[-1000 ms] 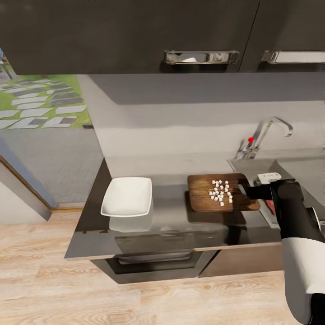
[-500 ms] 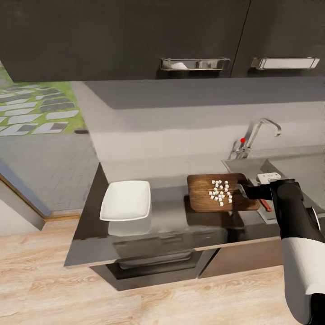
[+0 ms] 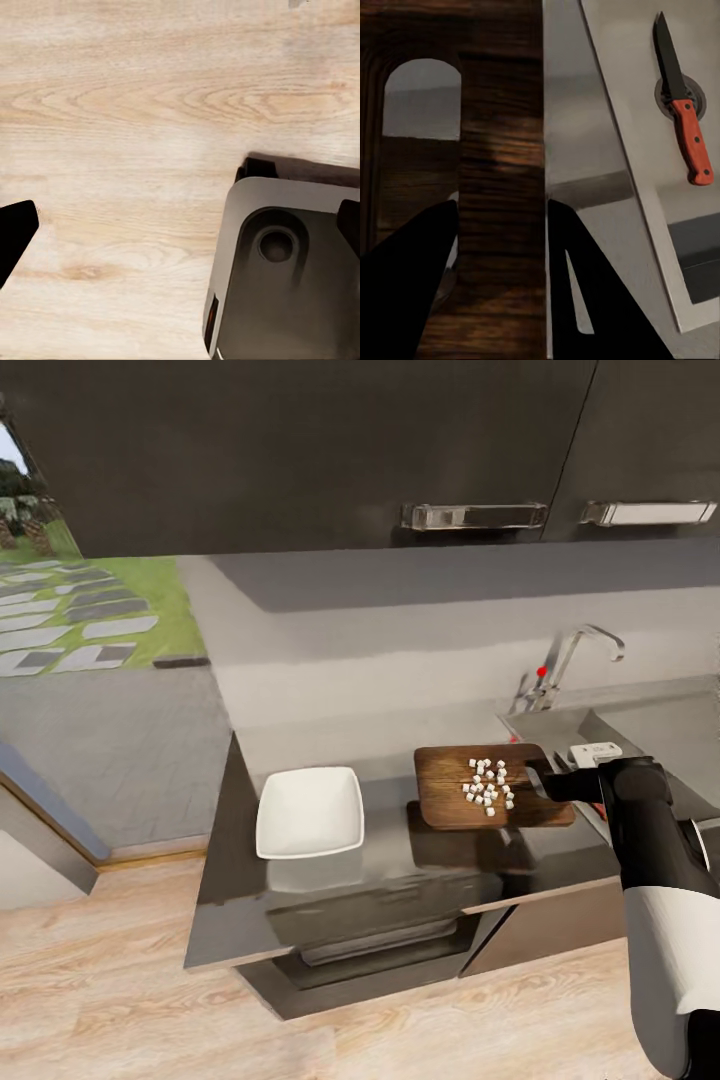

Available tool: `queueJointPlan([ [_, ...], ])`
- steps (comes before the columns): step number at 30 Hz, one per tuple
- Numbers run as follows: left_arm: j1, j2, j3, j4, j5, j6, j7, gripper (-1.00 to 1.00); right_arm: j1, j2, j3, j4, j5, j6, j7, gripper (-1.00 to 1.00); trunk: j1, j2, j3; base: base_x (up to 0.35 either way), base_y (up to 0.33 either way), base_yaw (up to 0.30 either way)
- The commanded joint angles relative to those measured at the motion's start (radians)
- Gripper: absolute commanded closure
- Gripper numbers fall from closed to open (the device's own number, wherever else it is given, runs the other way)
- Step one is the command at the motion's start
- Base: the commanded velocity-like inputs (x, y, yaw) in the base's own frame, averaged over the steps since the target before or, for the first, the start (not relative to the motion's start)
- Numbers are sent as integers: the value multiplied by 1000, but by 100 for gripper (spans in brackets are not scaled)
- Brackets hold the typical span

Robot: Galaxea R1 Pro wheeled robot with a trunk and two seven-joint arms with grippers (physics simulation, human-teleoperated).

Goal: In the kitchen, take the Vidalia onion out of the sink, dice it on the chopping board with the paring knife, put the diced onion into the bowl on the countertop, then place both the paring knife and the chopping board into the sink.

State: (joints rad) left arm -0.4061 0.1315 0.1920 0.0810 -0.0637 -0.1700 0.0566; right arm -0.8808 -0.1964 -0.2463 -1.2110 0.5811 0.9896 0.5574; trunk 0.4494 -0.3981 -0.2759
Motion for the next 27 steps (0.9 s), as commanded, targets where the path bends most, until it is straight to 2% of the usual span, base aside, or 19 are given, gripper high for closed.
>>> queueJointPlan([
  [1, -2, 0, 6, 5, -7, -8, 3, -100, -1, 0, -1, -1, 10, 3, 10, 100, 1, -2, 0, 0, 297, -113],
  [11, -2, 0, 6, 5, -7, -8, 3, -100, -1, 0, 3, -1, 14, 3, 10, 100, 1, -2, 8, 0, 55, -4],
  [21, -2, 0, 6, 5, -7, -8, 3, -100, -1, 0, 3, -1, 15, 3, 9, 100, 1, -2, 15, 0, 0, 234],
  [27, -2, 0, 6, 5, -7, -8, 3, -100, -1, 0, 4, -1, 16, 3, 9, 100, 1, -2, 24, 0, 0, 85],
])
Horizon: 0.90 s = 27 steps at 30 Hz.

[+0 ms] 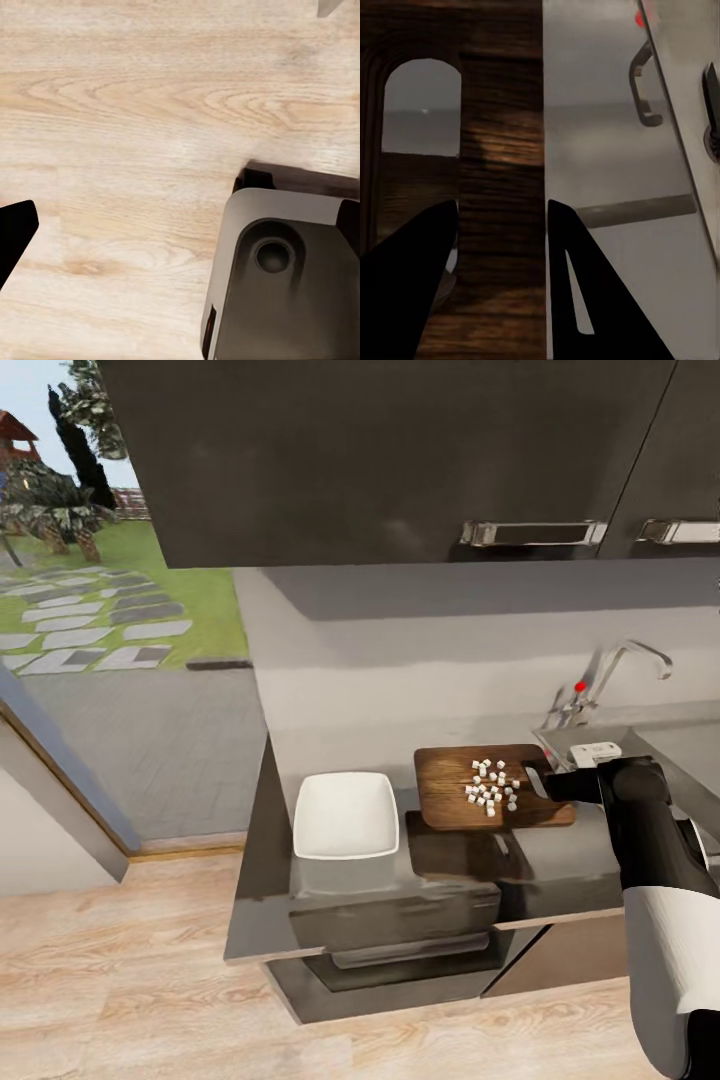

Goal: In the kitchen, take the Vidalia onion out of the sink, dice it on the chopping board with the paring knife, put the diced onion into the bowl on the countertop, then place both the paring knife and the chopping board into the sink.

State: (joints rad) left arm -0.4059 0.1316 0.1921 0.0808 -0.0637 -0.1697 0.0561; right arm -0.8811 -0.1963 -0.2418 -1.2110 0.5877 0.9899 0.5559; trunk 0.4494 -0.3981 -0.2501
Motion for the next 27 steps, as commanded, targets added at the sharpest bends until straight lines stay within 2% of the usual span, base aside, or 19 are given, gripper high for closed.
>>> queueJointPlan([
  [1, -2, 0, 6, 5, -7, -8, 4, -100, -1, 0, -1, -1, 9, 3, 10, 100, 1, -2, 0, 0, 0, 6],
  [27, -2, 0, 6, 5, -7, -8, 4, -100, -1, 0, -1, -6, 9, 3, 10, 100, 1, -2, 40, 0, 0, 0],
])
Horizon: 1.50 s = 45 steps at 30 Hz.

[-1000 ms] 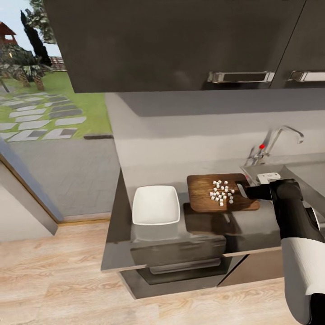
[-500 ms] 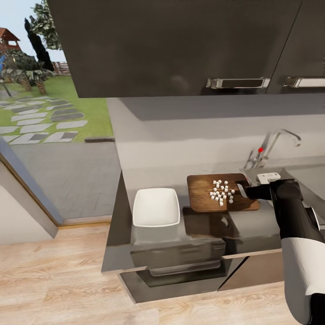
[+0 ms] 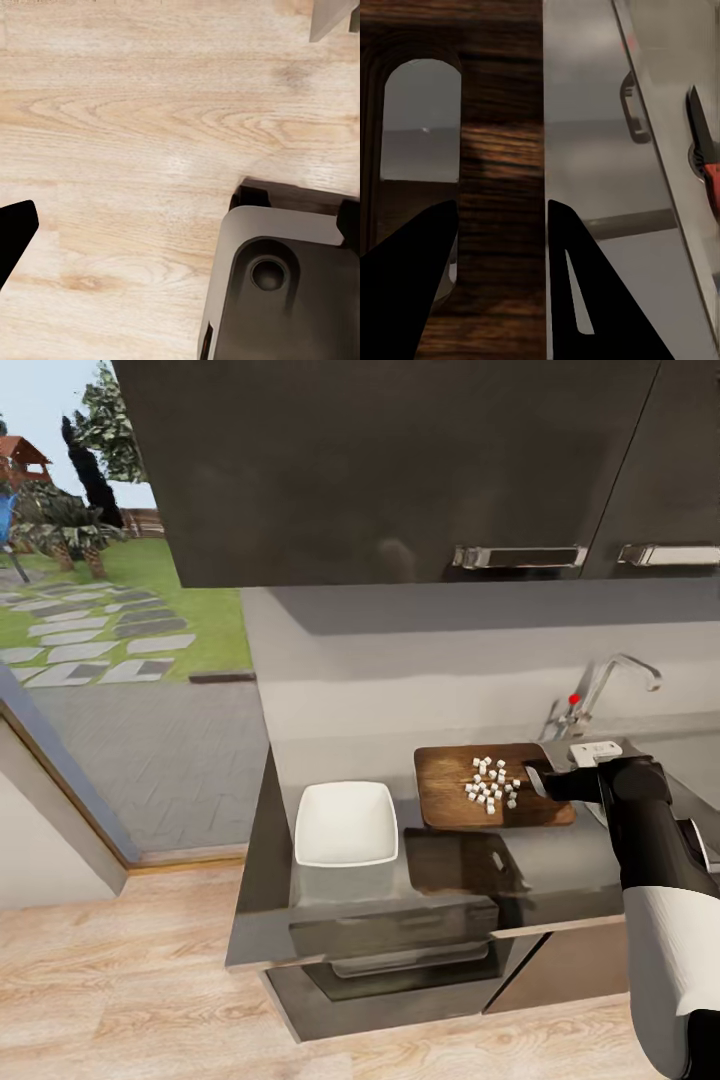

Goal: In the kitchen, take the Vidalia onion out of the sink, dice it on the chopping board with the paring knife, put the diced onion into the bowl on the countertop, then place both the paring knife and the chopping board into the sink.

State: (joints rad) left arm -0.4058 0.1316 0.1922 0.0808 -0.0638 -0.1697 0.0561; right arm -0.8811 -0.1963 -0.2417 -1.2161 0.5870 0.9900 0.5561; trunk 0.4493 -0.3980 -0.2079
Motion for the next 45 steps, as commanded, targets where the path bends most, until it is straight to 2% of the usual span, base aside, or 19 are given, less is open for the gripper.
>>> queueJointPlan([
  [1, -2, 0, 6, 5, -7, -8, 4, -100, -1, 0, -1, -4, 10, 3, 10, 100, 1, -2, 0, 0, 0, 0],
  [14, -2, 0, 6, 5, -7, -8, 4, -100, -1, 0, 1, -23, 10, 4, 10, 100, 1, -2, 14, 0, 0, 0],
  [17, -2, 0, 6, 5, -7, -8, 4, -100, -1, 1, 23, -23, 32, 4, 10, 100, 1, -2, 14, 0, 59, 0],
  [20, -2, 0, 6, 5, -7, -8, 4, -100, -1, 8, 42, -22, 68, 3, 10, 100, 1, -2, 14, 0, 212, 0],
  [25, -2, 0, 6, 5, -7, -8, 4, -100, -1, 33, 47, -22, 77, 3, 10, 100, 1, -2, 14, 0, 251, 0],
  [45, -2, 0, 6, 5, -7, -8, 4, -100, -6, 35, 47, -45, 77, 4, 10, 100, 1, -2, 14, 0, 240, 0],
])
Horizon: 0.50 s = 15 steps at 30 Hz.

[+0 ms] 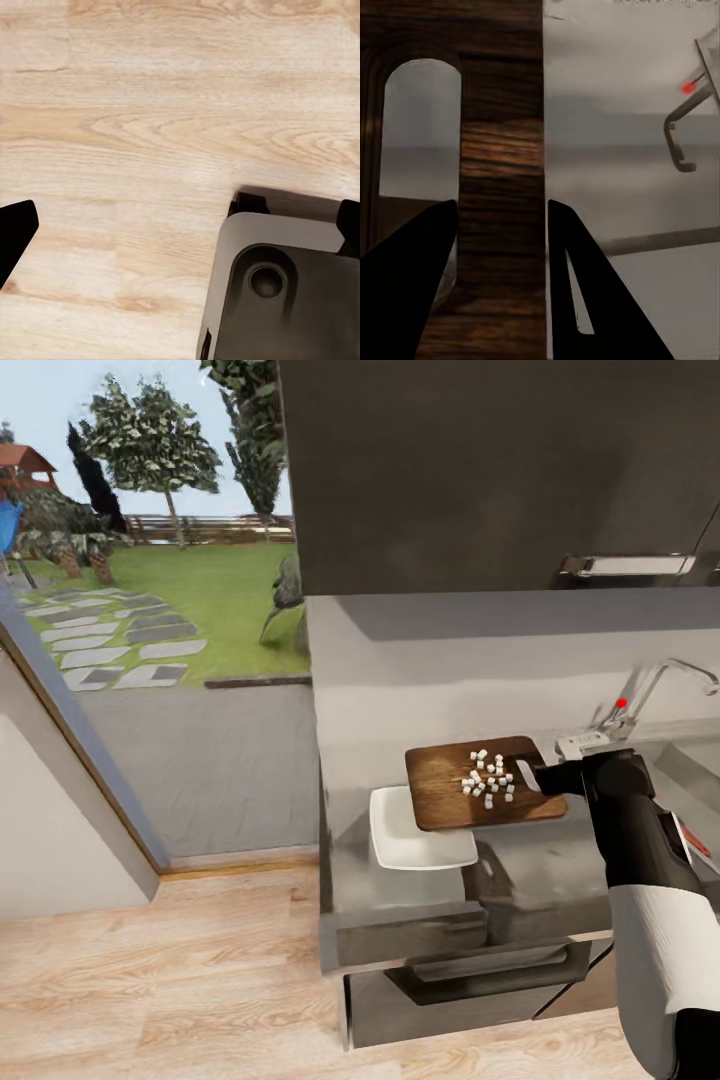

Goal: In the kitchen, take the Vidalia onion out of the sink, dice it on the chopping board with the paring knife, put the diced onion into the bowl on the countertop, then place both the paring knife and the chopping board into the sink.

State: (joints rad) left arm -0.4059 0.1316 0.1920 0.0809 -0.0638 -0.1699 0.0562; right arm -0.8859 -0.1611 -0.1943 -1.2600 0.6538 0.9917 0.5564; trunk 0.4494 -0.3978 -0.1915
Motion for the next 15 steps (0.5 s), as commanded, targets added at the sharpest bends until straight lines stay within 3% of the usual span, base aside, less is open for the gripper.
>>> queueJointPlan([
  [1, -2, 0, 6, 5, -7, -8, 4, -100, -3, 0, -1, -1, 11, 2, 10, 100, 1, -2, -2, 0, 59, 0],
  [6, -2, 0, 6, 5, -7, -8, 3, -100, -19, 0, -1, -1, 19, 2, 10, 100, 1, -2, -2, 0, 13, 0],
  [10, -2, 0, 6, 5, -7, -8, 4, -100, -33, 8, 0, -1, 53, 2, 10, 100, 1, -2, -2, 0, 1, 0],
  [15, -2, 0, 6, 5, -7, -8, 4, -100, -43, 52, 1, -1, 144, 1, 10, 100, 1, -2, -2, 0, 0, 0],
])
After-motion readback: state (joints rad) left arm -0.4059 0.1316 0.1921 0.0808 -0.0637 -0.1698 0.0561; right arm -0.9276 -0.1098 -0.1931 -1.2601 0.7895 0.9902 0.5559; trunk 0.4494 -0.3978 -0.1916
